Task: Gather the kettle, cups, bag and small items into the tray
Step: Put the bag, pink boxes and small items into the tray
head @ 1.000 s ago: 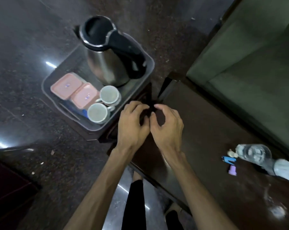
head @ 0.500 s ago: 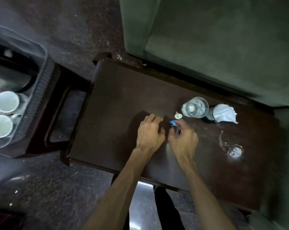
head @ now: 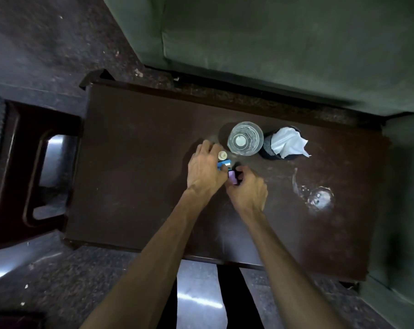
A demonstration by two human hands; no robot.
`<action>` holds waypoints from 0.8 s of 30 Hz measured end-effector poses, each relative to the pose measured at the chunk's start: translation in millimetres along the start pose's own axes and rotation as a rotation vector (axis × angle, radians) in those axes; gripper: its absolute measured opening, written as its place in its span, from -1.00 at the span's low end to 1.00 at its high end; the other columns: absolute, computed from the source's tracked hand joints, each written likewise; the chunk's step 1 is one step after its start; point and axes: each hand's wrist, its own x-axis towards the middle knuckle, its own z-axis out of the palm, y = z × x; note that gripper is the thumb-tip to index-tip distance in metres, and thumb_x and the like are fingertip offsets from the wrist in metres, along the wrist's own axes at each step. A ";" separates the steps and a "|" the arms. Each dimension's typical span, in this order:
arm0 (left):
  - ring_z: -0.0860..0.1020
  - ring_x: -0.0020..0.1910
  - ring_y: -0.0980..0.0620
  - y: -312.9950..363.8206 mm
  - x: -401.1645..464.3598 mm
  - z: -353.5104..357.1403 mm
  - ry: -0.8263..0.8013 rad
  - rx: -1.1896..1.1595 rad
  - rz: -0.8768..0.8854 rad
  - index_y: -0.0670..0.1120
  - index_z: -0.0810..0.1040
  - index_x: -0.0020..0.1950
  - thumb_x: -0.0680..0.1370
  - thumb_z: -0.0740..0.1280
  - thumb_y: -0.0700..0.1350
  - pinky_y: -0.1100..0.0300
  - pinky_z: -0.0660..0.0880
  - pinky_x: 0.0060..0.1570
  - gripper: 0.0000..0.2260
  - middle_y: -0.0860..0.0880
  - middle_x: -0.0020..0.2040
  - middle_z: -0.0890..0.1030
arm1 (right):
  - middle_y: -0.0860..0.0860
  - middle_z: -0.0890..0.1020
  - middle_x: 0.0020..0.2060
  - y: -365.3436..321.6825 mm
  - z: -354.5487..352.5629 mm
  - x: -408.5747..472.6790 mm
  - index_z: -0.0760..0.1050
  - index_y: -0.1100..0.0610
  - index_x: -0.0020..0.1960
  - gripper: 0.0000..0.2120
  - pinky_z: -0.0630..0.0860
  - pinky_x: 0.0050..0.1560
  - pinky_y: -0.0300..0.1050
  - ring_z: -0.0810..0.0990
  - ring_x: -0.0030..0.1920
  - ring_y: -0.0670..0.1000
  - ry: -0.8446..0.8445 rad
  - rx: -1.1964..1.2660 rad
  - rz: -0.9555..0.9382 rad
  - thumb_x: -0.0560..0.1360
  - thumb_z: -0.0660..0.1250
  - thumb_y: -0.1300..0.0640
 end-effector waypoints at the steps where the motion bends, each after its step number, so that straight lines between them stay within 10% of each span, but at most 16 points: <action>1: 0.53 0.18 -0.13 0.0 3.5 1.1 -0.015 0.010 0.015 -0.09 0.60 0.21 0.44 0.47 -0.11 -0.01 0.51 0.13 -0.66 -0.09 0.21 0.53 | 0.14 0.75 -0.02 0.0 1.2 1.2 0.65 0.09 0.14 -0.76 0.57 -0.05 0.06 0.69 0.02 0.30 -0.013 -0.003 0.010 0.52 0.43 0.00; 8: 0.60 0.07 -0.15 -5.2 11.6 -6.4 0.068 -0.001 0.019 -0.11 0.67 0.06 0.50 0.40 -0.14 -0.02 0.52 0.02 -0.83 -0.08 0.06 0.63 | 0.05 0.76 -0.15 -13.6 -8.2 -5.8 0.67 0.07 -0.01 -0.85 0.38 -0.19 -0.08 0.69 -0.08 0.24 0.078 0.055 0.092 0.46 0.43 0.05; 24: 0.62 -0.11 -0.02 -169.6 -66.6 -200.5 0.535 -0.217 -0.215 -0.09 0.69 -0.04 0.49 0.45 -0.09 -0.04 0.57 -0.11 -0.89 0.02 -0.09 0.65 | -0.05 0.67 -0.30 -223.9 38.8 -91.5 0.60 0.03 -0.07 -0.95 0.59 -0.19 0.00 0.67 -0.25 -0.02 -0.067 0.302 -0.506 0.52 0.44 0.06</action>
